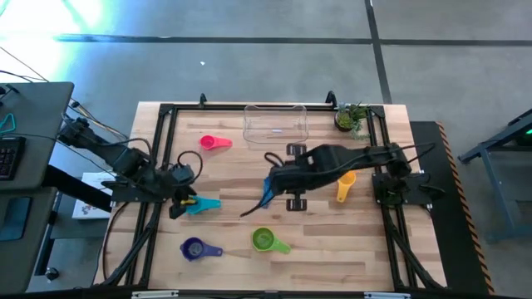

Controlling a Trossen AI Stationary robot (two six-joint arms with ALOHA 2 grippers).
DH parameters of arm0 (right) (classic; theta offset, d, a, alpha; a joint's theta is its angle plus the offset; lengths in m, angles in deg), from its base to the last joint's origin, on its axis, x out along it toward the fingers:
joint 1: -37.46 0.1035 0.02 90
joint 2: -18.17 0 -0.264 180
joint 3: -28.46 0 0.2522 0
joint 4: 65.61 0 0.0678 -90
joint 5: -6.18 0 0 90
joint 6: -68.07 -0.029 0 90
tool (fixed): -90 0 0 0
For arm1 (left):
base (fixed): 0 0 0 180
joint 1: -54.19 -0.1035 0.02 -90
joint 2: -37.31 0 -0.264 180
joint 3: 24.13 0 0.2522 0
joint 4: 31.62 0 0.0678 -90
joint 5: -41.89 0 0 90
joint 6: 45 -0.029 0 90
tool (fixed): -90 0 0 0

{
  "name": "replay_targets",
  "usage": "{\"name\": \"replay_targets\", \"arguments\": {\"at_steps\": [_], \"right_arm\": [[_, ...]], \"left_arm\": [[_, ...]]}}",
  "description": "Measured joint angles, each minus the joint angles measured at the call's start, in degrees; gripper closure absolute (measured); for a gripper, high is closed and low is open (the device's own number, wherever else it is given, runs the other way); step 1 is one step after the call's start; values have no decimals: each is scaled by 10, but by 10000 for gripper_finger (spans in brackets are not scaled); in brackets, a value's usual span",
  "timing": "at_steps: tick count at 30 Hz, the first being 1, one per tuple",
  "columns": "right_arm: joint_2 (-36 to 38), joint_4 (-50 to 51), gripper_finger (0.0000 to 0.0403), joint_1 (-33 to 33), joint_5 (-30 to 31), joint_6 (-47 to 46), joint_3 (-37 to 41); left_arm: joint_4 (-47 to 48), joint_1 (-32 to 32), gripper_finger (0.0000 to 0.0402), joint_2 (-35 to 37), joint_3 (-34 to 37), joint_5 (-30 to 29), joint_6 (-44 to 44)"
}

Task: Nest measuring cups in basket
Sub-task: Stack the dark blue measuring cup in the green measuring cup

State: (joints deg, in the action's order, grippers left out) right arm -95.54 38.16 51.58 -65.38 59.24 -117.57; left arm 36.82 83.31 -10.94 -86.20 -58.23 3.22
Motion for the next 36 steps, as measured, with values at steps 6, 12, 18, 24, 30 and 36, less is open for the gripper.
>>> {"name": "replay_targets", "arguments": {"at_steps": [6,12,18,24,30,36], "right_arm": [[30,0,302,-13,12,-3,0],[54,0,302,-34,41,-17,0],[66,0,302,-55,40,-28,0],[67,0,302,-73,34,-31,0],[67,0,302,-81,24,-31,0],[67,0,302,-82,17,-36,0]], "left_arm": [[-56,66,254,-7,17,-7,36],[-76,128,254,-33,37,-8,85],[-84,171,254,-74,40,-9,137],[-85,211,254,-125,40,-9,172],[-93,239,254,-173,40,-9,189],[-96,247,254,-215,40,-9,188]]}}
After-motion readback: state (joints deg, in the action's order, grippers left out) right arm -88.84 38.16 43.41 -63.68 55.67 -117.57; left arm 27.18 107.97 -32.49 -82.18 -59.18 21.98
